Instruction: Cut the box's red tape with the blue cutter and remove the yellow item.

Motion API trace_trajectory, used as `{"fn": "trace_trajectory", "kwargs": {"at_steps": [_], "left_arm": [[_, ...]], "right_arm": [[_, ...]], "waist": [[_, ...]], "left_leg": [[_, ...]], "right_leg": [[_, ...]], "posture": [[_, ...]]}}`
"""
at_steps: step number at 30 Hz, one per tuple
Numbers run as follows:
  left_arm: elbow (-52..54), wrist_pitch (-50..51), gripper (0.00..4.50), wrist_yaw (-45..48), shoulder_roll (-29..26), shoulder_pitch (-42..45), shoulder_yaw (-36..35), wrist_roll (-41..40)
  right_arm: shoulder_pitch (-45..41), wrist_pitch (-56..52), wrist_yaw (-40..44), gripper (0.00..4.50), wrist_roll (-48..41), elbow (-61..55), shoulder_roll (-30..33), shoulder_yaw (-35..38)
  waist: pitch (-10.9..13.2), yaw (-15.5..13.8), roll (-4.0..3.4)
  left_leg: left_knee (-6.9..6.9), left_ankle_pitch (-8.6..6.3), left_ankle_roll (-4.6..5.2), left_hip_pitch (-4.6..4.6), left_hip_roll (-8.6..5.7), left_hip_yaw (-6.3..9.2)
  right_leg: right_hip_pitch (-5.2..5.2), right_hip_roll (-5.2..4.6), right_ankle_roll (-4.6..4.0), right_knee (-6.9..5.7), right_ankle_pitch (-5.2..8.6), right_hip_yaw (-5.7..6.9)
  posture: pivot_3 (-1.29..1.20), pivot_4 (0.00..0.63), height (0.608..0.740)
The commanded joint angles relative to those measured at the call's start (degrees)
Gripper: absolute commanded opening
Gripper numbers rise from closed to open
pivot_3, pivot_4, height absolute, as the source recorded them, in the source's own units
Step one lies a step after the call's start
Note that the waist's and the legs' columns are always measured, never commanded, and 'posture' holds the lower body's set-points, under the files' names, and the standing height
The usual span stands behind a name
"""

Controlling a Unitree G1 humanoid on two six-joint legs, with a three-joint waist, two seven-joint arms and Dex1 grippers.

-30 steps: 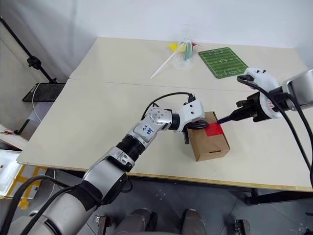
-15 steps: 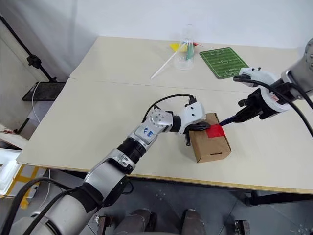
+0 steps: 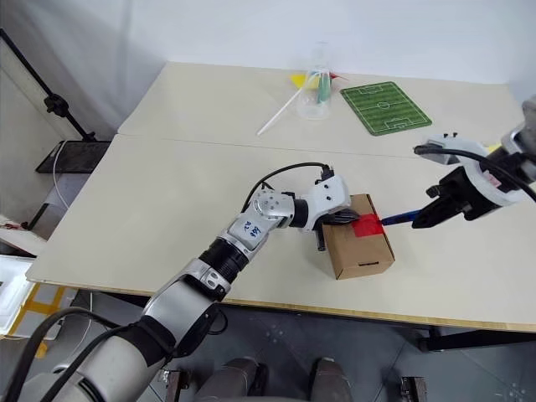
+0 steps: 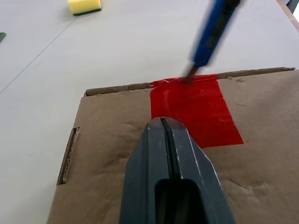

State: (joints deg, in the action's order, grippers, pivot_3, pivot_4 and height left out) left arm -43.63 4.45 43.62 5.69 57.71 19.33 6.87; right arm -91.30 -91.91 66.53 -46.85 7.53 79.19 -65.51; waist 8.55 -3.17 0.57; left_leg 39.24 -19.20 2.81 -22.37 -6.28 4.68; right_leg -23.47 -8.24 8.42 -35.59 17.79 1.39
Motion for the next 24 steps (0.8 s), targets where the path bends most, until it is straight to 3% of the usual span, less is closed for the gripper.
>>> {"fn": "trace_trajectory", "kwargs": {"at_steps": [1,7,12,18,23,24], "left_arm": [[-6.7,6.1,0.0,1.6,-0.3,-5.8,5.8,4.6],[-6.2,6.4,0.0,1.7,-0.7,-5.9,5.9,4.7],[-4.0,6.2,0.0,2.4,-1.3,-5.7,4.3,3.1],[7.5,6.1,0.0,7.5,-4.6,-5.9,-1.9,-4.9],[16.7,6.5,0.0,10.2,-8.7,-4.8,-9.8,-13.6],[18.5,7.3,0.0,11.2,-9.9,-4.7,-11.0,-15.1]], "right_arm": [[1.3,-0.6,3.3,0.17,-0.3,-3.5,1.5,2.6],[7.9,-0.6,4.6,0.17,1.7,-9.4,6.8,7.8],[13.7,4.6,9.0,0.17,5.4,-11.8,11.6,20.9],[25.8,7.5,12.3,0.17,1.0,-9.0,21.3,40.6],[38.8,19.7,8.2,0.17,-8.9,10.4,28.9,48.0],[52.8,20.3,4.1,0.17,-0.4,10.1,18.5,69.6]], "waist": [[0.0,0.0,-0.02],[-0.1,0.0,0.04],[-0.1,0.0,0.01],[0.0,0.1,-0.13],[0.4,0.3,-0.47],[0.5,0.4,-0.57]], "left_leg": [[0.0,0.0,0.0,0.0,0.0,-0.01],[-0.02,-0.01,-0.01,0.02,0.02,0.0],[-0.03,-0.01,-0.01,-0.02,0.02,-0.07],[-0.15,-0.01,-0.02,-0.08,0.07,-0.01],[-0.1,-0.01,-0.03,-0.08,0.07,-0.3],[-0.09,0.0,-0.02,-0.09,0.08,-0.39]], "right_leg": [[0.0,0.0,0.0,0.0,0.0,0.0],[0.02,0.01,-0.01,0.02,0.01,0.0],[0.0,0.02,-0.01,0.04,0.01,0.0],[-0.16,0.14,-0.01,0.07,0.01,-0.09],[-0.27,0.2,-0.02,0.11,0.01,-0.11],[-0.3,0.18,-0.02,0.1,0.01,-0.12]], "posture": [[0.0,0.15,0.74],[0.0,0.15,0.74],[0.0,0.15,0.74],[0.0,0.15,0.74],[0.0,0.15,0.74],[0.0,0.15,0.74]]}}
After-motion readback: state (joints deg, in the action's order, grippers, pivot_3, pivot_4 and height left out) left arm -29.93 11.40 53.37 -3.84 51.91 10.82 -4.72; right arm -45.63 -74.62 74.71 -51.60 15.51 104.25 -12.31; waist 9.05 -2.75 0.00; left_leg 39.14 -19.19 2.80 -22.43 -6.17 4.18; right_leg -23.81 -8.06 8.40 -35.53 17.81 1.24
